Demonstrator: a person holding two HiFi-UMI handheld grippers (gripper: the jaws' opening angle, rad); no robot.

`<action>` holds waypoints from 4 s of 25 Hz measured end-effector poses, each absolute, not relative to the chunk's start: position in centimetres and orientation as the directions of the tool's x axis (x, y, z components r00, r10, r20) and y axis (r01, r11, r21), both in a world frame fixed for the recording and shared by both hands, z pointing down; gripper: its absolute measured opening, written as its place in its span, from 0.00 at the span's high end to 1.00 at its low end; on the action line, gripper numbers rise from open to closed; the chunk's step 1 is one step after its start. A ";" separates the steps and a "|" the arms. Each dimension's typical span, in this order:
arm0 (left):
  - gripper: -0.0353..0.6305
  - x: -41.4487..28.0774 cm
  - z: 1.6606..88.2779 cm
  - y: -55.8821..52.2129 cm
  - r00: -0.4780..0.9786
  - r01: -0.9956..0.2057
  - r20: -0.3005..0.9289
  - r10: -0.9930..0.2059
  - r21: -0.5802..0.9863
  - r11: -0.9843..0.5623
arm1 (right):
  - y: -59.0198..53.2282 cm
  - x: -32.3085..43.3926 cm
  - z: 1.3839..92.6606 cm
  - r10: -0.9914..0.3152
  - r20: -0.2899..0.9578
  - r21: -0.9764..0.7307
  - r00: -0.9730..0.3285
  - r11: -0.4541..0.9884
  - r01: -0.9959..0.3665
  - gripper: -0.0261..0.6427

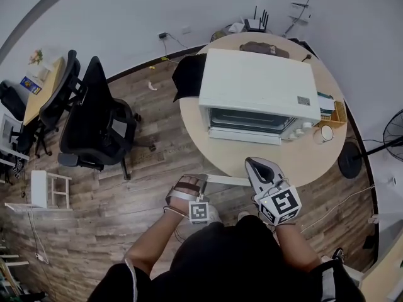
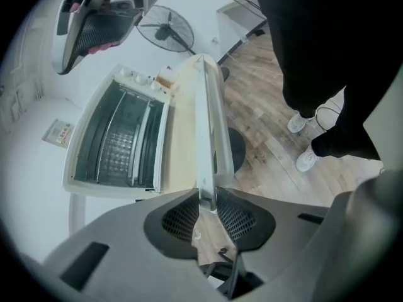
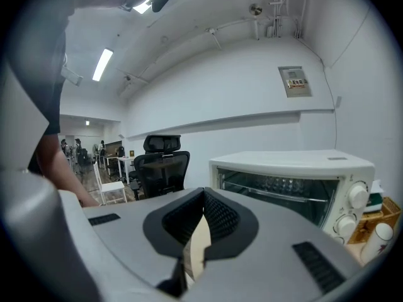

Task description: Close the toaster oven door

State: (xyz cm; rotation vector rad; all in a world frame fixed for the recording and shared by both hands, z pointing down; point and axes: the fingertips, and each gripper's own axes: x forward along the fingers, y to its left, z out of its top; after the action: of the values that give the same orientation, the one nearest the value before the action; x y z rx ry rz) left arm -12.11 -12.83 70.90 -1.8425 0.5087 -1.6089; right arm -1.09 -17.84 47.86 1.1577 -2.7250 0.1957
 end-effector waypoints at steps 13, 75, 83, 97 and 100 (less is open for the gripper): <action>0.82 -12.2 70.7 -13.0 0.261 0.103 0.701 -0.663 -0.703 -0.703 | -15.3 -2.3 48.8 -0.720 0.228 0.088 -0.655 0.686 -0.723 0.97; 0.82 -11.4 53.2 -25.8 0.219 -0.012 0.368 -0.904 -0.925 -0.379 | -18.1 2.0 46.9 -0.782 0.145 0.024 -0.606 0.615 -0.788 0.97; 0.81 -11.3 52.5 -27.9 0.176 0.004 0.366 -0.914 -0.928 -0.372 | -18.5 3.2 46.8 -0.797 0.129 0.007 -0.590 0.596 -0.803 0.97; 0.80 -11.2 51.9 -30.9 0.138 -0.033 0.382 -0.914 -0.920 -0.390 | -18.9 4.5 47.6 -0.817 0.151 -0.061 -0.556 0.554 -0.830 0.97; 0.80 -11.2 52.2 -31.3 0.129 -0.042 0.414 -0.901 -0.905 -0.422 | -19.1 4.6 47.4 -0.818 0.154 -0.072 -0.554 0.550 -0.832 0.97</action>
State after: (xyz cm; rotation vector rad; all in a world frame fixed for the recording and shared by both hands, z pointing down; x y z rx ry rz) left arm -11.16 -31.35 52.17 -1.6276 0.9339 -1.3916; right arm 4.62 -19.05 47.44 1.4287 -2.6747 0.2076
